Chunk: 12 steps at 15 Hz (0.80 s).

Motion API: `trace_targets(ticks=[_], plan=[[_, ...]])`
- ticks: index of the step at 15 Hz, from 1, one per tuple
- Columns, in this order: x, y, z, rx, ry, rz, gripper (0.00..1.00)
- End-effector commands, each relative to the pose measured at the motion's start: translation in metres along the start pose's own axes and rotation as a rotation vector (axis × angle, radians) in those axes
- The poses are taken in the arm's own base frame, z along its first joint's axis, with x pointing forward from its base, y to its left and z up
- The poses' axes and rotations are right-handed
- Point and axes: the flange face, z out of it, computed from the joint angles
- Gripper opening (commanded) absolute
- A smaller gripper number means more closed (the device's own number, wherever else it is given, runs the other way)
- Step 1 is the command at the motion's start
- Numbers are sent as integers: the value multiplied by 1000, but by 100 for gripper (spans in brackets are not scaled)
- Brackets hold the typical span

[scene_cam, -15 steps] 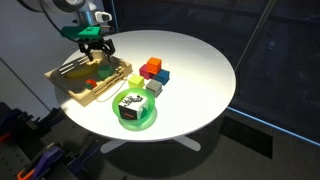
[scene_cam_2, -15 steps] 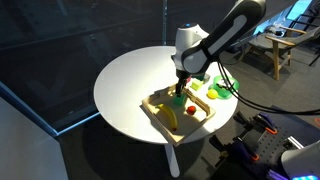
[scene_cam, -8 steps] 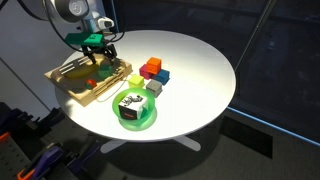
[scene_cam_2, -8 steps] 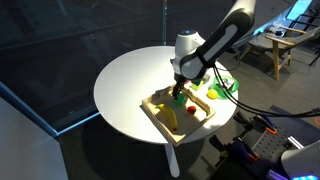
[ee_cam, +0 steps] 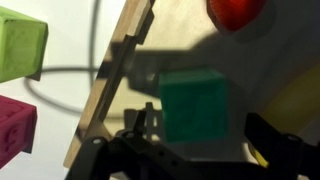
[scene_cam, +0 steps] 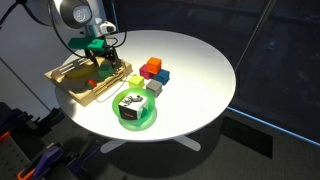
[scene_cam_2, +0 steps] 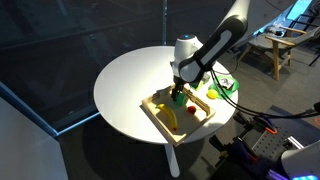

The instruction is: Pick up the green block and put it on the orange block

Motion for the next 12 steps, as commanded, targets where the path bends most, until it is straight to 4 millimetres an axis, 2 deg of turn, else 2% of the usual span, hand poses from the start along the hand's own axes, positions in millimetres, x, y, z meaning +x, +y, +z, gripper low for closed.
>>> trace_targets(ticks=[1, 2, 7, 12], plan=[[9, 7, 4, 4, 7, 41, 75], [9, 7, 5, 5, 6, 45, 74], [12, 7, 1, -2, -9, 62, 34], [11, 6, -10, -4, -7, 69, 32]])
